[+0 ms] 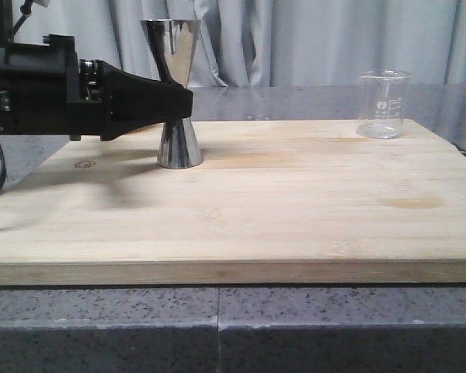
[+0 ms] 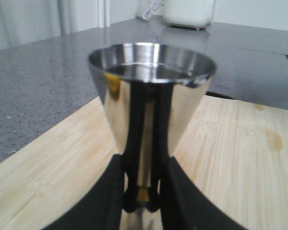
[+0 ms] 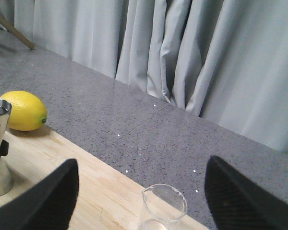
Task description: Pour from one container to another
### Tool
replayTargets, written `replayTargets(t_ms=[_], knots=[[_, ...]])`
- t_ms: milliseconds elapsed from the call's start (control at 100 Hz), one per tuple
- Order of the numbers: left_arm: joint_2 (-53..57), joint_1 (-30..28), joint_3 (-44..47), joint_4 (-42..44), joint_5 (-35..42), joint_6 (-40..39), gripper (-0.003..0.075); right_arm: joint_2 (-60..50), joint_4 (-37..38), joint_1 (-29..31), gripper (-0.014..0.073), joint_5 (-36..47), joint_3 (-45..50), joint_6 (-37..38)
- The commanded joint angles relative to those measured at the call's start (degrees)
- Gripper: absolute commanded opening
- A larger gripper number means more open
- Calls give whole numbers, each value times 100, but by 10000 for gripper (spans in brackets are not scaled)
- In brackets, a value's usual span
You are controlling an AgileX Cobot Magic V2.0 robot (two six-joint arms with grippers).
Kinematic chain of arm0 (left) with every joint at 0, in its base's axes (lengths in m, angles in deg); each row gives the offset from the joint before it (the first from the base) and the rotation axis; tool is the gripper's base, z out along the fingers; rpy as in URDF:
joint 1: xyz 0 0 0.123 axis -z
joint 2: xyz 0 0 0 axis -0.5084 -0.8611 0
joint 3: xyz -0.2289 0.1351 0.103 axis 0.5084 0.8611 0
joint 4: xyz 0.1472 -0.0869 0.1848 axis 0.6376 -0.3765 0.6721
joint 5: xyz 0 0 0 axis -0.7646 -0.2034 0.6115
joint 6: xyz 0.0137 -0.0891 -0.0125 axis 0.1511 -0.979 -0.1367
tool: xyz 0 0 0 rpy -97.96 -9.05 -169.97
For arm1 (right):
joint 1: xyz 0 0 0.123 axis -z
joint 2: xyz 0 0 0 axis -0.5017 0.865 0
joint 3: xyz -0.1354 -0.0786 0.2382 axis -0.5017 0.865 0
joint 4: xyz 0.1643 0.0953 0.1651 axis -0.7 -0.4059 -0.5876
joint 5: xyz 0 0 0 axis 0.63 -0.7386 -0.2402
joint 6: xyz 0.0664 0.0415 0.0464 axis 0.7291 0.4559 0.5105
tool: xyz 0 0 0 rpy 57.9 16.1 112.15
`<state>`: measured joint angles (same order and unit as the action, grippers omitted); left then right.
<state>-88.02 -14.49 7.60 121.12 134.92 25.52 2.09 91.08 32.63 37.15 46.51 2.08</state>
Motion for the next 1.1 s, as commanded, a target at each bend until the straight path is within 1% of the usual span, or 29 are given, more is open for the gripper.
replayTargets(t_ms=[0, 50, 130, 500, 720, 1030, 1090], knots=[[174, -20, -125, -112, 721, -19, 76, -85, -160, 38, 468, 150, -151, 1], [174, -20, -125, -112, 721, -19, 106, -85, -160, 38, 468, 150, -151, 1], [174, -20, -125, -112, 721, -19, 128, -85, -160, 38, 468, 150, -151, 1], [174, -20, -125, -112, 754, -19, 134, -85, -160, 38, 468, 150, -151, 1], [174, -20, -125, -112, 754, -19, 246, -85, -160, 38, 468, 150, -151, 1], [174, -20, -125, -112, 789, -19, 258, -85, -160, 38, 468, 150, -151, 1], [174, -20, -125, -112, 789, -19, 283, -85, -160, 38, 468, 150, -151, 1]])
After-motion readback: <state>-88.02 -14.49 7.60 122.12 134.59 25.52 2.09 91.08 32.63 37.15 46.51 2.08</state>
